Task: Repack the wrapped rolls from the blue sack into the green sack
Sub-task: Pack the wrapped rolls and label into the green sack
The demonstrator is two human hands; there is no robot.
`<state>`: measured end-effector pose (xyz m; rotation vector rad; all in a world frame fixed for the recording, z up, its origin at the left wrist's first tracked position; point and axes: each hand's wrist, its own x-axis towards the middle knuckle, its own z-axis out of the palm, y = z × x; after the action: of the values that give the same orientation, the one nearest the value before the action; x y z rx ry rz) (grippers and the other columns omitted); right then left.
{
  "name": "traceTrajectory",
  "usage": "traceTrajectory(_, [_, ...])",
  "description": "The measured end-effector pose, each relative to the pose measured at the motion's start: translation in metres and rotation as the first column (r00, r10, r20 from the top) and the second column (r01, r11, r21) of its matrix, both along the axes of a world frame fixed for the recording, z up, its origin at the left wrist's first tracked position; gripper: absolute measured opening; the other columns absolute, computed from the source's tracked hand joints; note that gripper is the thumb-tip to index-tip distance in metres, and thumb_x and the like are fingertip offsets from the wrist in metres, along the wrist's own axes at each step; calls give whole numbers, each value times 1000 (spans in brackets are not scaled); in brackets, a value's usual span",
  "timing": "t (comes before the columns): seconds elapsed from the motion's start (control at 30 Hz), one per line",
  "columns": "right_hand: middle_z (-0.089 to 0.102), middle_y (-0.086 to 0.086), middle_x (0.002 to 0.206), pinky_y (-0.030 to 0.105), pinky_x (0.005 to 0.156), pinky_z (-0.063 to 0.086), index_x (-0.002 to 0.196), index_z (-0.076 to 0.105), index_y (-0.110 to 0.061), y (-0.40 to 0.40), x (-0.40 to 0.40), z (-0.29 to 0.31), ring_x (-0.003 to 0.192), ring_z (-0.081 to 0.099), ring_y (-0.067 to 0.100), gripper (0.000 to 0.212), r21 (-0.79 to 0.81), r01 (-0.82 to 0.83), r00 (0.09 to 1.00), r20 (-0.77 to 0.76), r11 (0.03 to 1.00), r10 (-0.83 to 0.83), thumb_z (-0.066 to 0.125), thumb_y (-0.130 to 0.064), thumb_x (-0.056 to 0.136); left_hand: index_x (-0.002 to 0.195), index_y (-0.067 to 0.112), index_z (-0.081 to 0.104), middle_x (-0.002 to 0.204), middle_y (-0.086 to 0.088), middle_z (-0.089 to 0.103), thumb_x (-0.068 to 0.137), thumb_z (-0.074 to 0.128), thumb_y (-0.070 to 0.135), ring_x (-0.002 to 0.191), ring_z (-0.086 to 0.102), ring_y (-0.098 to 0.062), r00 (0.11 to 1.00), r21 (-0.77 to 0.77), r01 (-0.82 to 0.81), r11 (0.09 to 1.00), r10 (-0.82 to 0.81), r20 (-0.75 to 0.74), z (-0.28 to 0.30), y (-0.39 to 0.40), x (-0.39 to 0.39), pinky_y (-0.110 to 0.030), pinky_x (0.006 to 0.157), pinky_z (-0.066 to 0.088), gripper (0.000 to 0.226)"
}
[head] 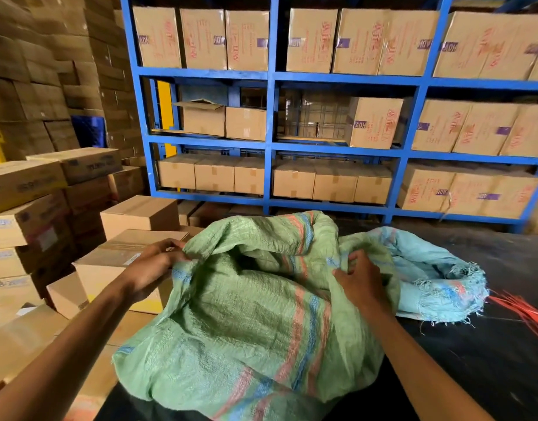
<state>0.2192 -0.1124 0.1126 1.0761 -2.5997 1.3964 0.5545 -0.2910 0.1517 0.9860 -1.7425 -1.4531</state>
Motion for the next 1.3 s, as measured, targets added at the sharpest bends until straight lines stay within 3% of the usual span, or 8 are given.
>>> traceTrajectory(0.1, [51, 11, 114, 39, 75, 45, 111, 51, -13, -2, 2, -2, 98, 55, 33, 36, 104, 74, 963, -264, 992, -44, 66, -30, 83, 99, 10, 57, 95, -15, 68, 63, 76, 7, 98, 58, -31, 996, 30, 45, 999, -42, -80, 3, -2, 5, -47, 89, 39, 41])
traceTrajectory(0.4, [64, 16, 101, 33, 72, 48, 91, 57, -8, -20, -3, -20, 90, 62, 33, 37, 379, -41, 999, 38, 924, 29, 53, -43, 80, 89, 3, 55, 85, -17, 61, 70, 77, -3, 78, 57, -29, 974, -245, -141, 959, 178, 137, -13, -4, -7, -30, 62, 50, 30])
traceTrajectory(0.67, [56, 14, 114, 34, 77, 46, 103, 55, -9, -31, 14, -24, 103, 58, 33, 35, 492, -25, 971, -195, 870, 139, 61, -40, 86, 86, 5, 57, 80, -10, 61, 69, 79, 4, 72, 54, -24, 906, -468, -196, 862, 342, 250, -18, 2, -9, -32, 59, 42, 27])
traceTrajectory(0.83, [52, 15, 118, 35, 79, 46, 110, 59, -8, -30, 11, 9, 104, 57, 33, 26, 412, 95, 929, -363, 906, 68, 56, -24, 91, 71, 10, 48, 66, -7, 53, 74, 71, 1, 62, 46, -25, 865, -599, -159, 785, 404, 299, -3, -3, -1, -30, 48, 30, 25])
traceTrajectory(0.93, [59, 22, 109, 41, 81, 47, 106, 60, -2, -13, -15, 44, 101, 58, 38, 21, 223, 161, 889, -455, 962, -43, 54, -10, 87, 74, 3, 49, 74, -22, 58, 77, 57, -5, 68, 45, -27, 758, -652, -422, 630, 640, 127, 19, -16, 19, -33, 53, 28, 12])
traceTrajectory(1.07, [57, 32, 106, 46, 79, 46, 101, 53, 0, 30, -70, 82, 99, 57, 46, 21, 129, 288, 914, -334, 949, -232, 57, -14, 87, 97, -8, 58, 94, -27, 59, 85, 56, 4, 80, 51, -33, 624, -485, -641, 595, 772, 123, 31, -37, 49, -39, 65, 38, 17])
traceTrajectory(1.2, [56, 26, 103, 44, 78, 44, 103, 50, -6, 44, -79, 106, 100, 56, 44, 29, 98, 247, 939, -270, 964, -213, 67, -14, 81, 92, -5, 62, 78, -14, 60, 90, 56, 10, 65, 55, -23, 858, 64, -510, 858, 513, -38, 40, -28, 38, -26, 48, 47, 16])
traceTrajectory(1.3, [62, 21, 103, 36, 69, 51, 85, 57, -10, 41, -72, 123, 87, 61, 35, 23, -99, 8, 991, 137, 995, 6, 77, -11, 74, 91, 8, 63, 91, -11, 64, 90, 54, 14, 77, 58, -22, 929, 229, -212, 950, 268, -254, 47, -20, 30, -28, 64, 48, 11])
